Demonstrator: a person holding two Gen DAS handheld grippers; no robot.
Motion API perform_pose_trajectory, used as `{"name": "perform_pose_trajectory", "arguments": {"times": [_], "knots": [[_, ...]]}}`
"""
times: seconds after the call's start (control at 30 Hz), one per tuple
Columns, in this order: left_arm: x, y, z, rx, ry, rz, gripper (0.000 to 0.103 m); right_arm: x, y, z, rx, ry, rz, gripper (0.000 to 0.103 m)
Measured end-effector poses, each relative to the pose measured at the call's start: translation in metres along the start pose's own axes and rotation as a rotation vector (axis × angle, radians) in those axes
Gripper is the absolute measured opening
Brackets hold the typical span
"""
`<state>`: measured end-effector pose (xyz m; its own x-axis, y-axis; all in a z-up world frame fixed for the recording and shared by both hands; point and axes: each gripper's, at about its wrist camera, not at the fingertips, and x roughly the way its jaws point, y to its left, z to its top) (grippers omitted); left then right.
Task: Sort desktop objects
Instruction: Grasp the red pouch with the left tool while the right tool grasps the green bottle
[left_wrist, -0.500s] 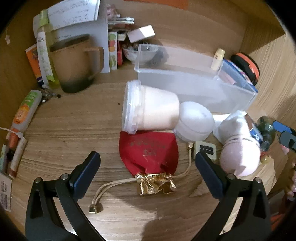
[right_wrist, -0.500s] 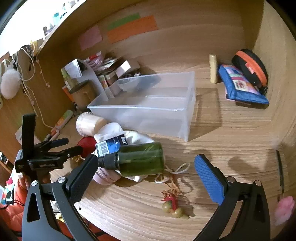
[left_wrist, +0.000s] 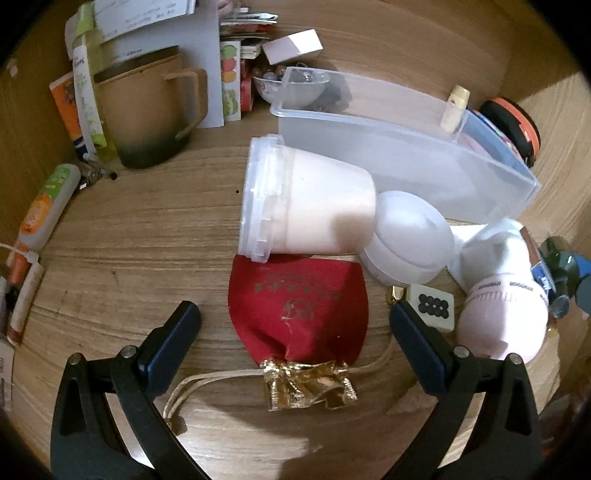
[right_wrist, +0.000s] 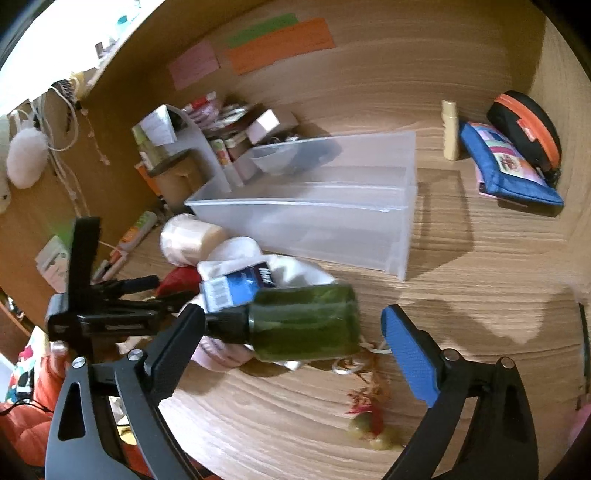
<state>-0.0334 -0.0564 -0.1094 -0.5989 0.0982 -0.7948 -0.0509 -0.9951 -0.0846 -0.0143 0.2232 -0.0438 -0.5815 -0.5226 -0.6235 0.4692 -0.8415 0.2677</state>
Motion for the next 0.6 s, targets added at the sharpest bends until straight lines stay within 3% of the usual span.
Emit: {"name": "perform_pose_trajectory", "arguments": {"times": [0.1, 0.27, 0.4, 0.6], "knots": [[0.0018, -0.0045, -0.0025, 0.029, -0.008, 0.017, 0.102, 0.003, 0.0035, 0.0007, -0.023, 0.011, 0.001, 0.078], [-0.0004, -0.0104, -0.0025, 0.061, -0.023, 0.019, 0.081, 0.0012, 0.0008, 0.0003, -0.016, 0.006, 0.002, 0.078], [0.0004, -0.0107, -0.0015, 0.074, -0.034, 0.033, 0.075, -0.0007, -0.0027, 0.0005, -0.005, -0.002, 0.012, 0.078], [-0.0045, -0.0054, -0.0041, 0.06, -0.039, 0.022, 0.057, -0.0058, -0.0056, 0.0021, 0.02, -0.012, 0.041, 0.078]]}}
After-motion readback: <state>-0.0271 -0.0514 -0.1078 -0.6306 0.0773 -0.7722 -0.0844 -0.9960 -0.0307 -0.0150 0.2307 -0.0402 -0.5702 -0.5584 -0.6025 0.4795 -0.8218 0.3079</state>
